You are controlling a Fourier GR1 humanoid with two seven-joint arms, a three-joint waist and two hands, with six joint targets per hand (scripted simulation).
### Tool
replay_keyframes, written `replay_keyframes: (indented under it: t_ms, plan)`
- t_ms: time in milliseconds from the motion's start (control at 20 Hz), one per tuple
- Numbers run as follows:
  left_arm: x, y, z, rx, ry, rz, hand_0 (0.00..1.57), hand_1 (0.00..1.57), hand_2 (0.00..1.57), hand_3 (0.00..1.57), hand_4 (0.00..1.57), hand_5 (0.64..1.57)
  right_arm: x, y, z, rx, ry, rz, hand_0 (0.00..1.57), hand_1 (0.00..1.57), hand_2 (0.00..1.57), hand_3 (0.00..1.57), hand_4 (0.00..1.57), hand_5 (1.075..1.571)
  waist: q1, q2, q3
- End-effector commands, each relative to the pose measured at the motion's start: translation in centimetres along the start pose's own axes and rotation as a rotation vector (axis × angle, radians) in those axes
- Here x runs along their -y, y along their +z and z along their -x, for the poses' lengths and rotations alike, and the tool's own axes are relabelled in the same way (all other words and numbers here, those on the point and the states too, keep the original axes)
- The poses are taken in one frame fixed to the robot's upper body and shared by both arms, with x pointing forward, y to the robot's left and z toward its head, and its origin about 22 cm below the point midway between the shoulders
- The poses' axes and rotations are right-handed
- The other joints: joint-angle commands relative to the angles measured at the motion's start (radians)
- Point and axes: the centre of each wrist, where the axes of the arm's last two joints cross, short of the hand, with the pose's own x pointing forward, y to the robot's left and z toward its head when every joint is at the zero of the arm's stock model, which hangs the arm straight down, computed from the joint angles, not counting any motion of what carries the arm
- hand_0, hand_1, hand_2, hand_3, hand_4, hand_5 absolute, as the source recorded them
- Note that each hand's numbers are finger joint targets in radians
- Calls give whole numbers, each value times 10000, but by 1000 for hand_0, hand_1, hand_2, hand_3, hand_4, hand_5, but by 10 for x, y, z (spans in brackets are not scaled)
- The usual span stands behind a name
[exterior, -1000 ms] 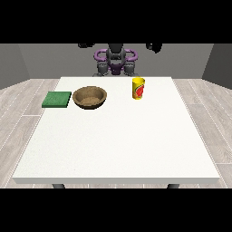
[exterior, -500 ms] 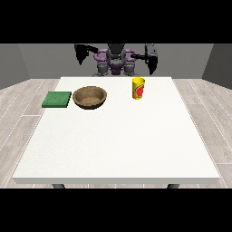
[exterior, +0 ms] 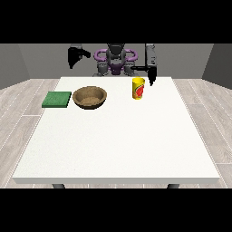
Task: Pick the cup and pour the ball into the bowl, then pick the bowl and place it on the pad
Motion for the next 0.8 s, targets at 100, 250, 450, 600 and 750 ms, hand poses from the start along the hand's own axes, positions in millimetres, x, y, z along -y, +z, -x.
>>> replay_keyframes:
  t_ms: [100,250,450,600,750]
  plan:
    - [-7,-5,28,-87,-275,-35,0,0,0,0,0,1538,7,-25,-17,121,116,-192,0,0,403,616,654,1564,-182,84,0]
    - [0,-14,29,-432,-284,-321,0,0,0,0,0,1530,25,-15,11,-240,237,-78,0,0,413,589,637,1563,-253,-226,3]
    - [16,-14,39,-75,-479,-449,0,0,0,0,0,1526,40,-26,3,-103,128,-271,0,0,361,545,637,1566,-484,-24,3]
    - [-9,3,57,-277,-449,-789,0,0,0,0,0,1526,33,-15,7,-124,155,-422,0,0,350,521,632,1566,-685,-8,0]
    - [-25,-14,54,-197,-401,-898,0,0,0,0,0,1531,32,-18,6,212,82,-282,0,0,373,554,623,1567,-810,352,0]
